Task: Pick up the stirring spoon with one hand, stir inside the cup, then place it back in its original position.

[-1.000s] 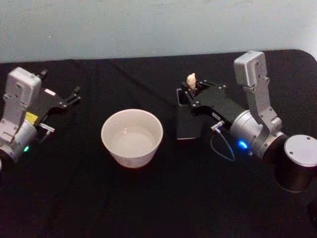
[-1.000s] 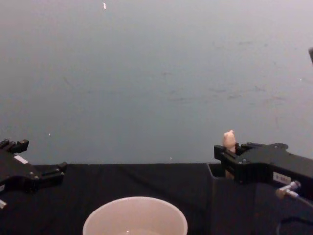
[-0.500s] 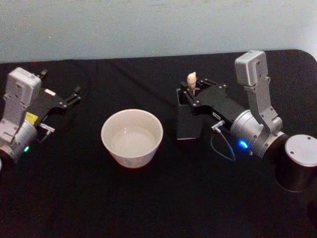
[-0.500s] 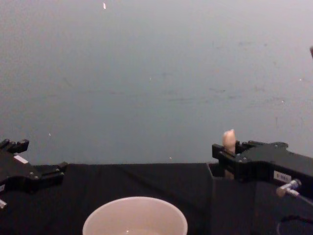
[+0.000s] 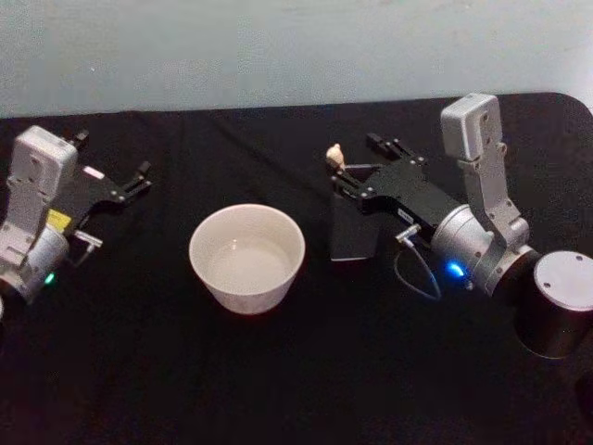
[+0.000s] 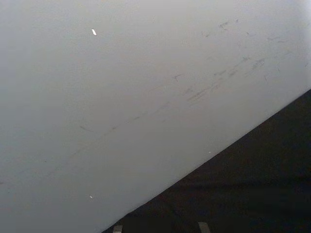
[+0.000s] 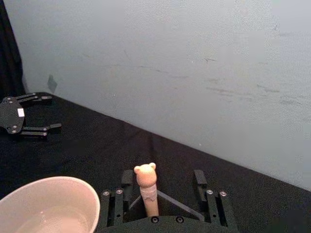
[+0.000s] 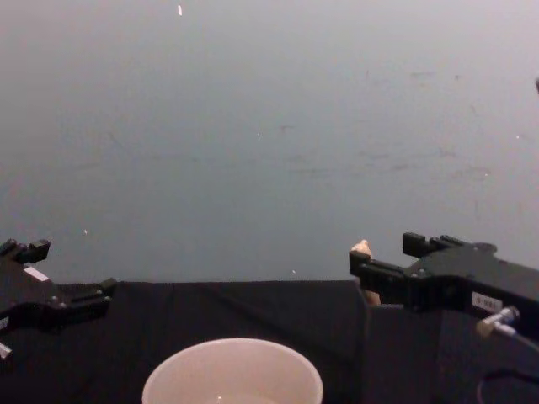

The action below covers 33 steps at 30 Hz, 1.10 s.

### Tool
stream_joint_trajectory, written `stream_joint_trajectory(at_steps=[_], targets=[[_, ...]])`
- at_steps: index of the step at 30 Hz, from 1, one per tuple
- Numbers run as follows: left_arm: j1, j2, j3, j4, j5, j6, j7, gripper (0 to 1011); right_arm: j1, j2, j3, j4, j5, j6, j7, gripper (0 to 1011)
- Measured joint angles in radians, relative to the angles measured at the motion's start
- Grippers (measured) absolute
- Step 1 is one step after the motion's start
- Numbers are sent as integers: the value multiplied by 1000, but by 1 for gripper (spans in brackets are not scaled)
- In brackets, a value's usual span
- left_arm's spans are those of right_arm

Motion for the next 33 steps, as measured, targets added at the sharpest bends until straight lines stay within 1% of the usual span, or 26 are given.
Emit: stream_joint_trajectory(at_steps=[2,5,6,8,9,14,20,24,26,27,29,30,31,33], targets=[[0,0,0,0,0,0,0,1001,0,0,0,0,0,0,0,820],[0,0,0,0,0,0,0,1001,0,0,0,-1,0,0,1,870],[0,0,0,0,0,0,0,1001,0,0,0,-1,0,0,1,918],[0,0,0,0,0,0,0,1001,0,0,0,-1,1,0,1,983],[0,0,0,0,0,0,0,1001,0,0,0,-1,1,0,1,1000],[0,0,0,0,0,0,0,1001,0,-2,5,-5,9,-1,8,1000],[0,0,0,0,0,0,0,1001,11,-19,44,-40,55,-19,13,1000],[0,0,0,0,0,0,0,1001,22,-32,78,-48,69,-35,-18,1000],[0,0,0,0,0,0,0,1001,30,-37,97,-39,65,-46,-42,1000],[0,0,0,0,0,0,0,1001,34,-38,107,-25,54,-49,-59,1000],[0,0,0,0,0,0,0,1001,38,-39,114,-7,37,-52,-76,1000],[0,0,0,0,0,0,0,1001,40,-39,120,15,18,-53,-91,1000],[0,0,0,0,0,0,0,1001,40,-39,120,15,18,-53,-91,1000],[0,0,0,0,0,0,0,1001,41,-38,124,47,-10,-52,-108,1000]])
